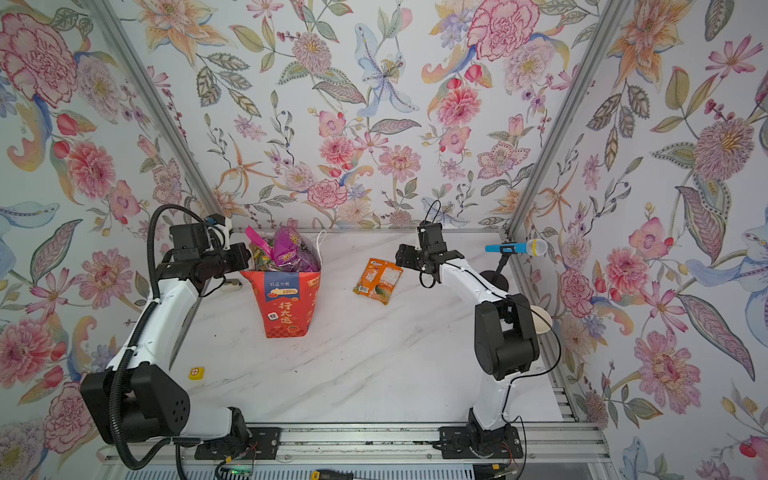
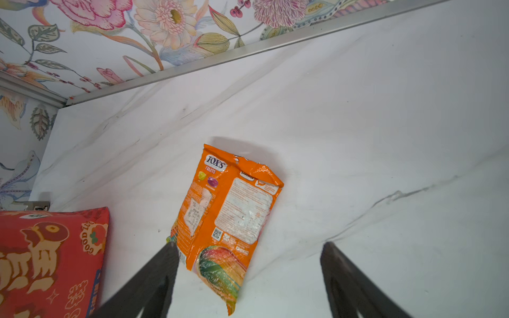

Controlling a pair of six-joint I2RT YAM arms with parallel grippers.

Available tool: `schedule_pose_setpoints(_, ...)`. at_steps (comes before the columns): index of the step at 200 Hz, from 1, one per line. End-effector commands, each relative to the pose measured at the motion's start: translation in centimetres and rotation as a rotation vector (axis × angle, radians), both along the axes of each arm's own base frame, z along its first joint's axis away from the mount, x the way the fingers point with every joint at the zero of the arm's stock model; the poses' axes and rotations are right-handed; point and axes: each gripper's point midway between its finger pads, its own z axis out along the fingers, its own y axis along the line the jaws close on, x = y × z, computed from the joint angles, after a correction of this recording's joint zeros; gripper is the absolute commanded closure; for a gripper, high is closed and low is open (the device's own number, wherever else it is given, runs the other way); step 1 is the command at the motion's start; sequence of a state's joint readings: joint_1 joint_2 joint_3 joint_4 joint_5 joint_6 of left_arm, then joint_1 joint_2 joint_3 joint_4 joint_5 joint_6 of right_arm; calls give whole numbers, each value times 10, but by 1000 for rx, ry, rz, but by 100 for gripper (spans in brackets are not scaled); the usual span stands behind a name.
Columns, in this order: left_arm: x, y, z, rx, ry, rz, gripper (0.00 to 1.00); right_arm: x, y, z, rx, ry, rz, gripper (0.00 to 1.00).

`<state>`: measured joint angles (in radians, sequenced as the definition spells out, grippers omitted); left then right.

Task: Place the snacks into the paper bag
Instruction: Pick up the snack from the top-center of the table.

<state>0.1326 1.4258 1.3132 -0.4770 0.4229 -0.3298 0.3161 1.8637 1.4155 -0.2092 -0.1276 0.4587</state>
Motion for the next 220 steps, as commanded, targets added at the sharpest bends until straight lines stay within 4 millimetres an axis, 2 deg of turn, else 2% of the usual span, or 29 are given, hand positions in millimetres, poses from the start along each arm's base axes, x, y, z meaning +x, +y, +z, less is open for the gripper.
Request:
schedule_pose_setpoints(1, 1, -4, 22, -2, -81, -27, 100, 9, 4, -15, 112, 19, -51, 18)
schedule_pose_setpoints(22, 2, -4, 22, -2, -82, -26, 100, 9, 5, -39, 111, 63, -78, 19)
schedule_pose_setpoints(61, 2, -3, 22, -3, -82, -26, 100, 5, 19, -82, 149, 145, -79, 19)
schedule_pose_setpoints(116, 3, -3, 21, -4, -80, -26, 100, 5, 43, -101, 150, 178, -47, 22)
schedule_pose_setpoints(162, 2, -2, 22, -2, -80, -24, 100, 8, 49, -126, 162, 224, -68, 33)
schedule_pose_setpoints(183, 2, -2, 24, -1, -85, -22, 100, 10, 48, -131, 158, 228, -75, 42)
schedule_pose_setpoints(197, 2, -2, 25, 0, -85, -21, 100, 14, 46, -128, 155, 216, -81, 54)
schedule_pose_setpoints(211, 2, 0, 26, 0, -88, -18, 100, 18, 43, -122, 159, 197, -82, 69)
schedule_pose_setpoints(218, 2, -1, 26, -1, -87, -19, 100, 20, 42, -116, 165, 181, -81, 81)
schedule_pose_setpoints(220, 2, -1, 26, -1, -88, -19, 100, 21, 42, -113, 168, 173, -79, 88)
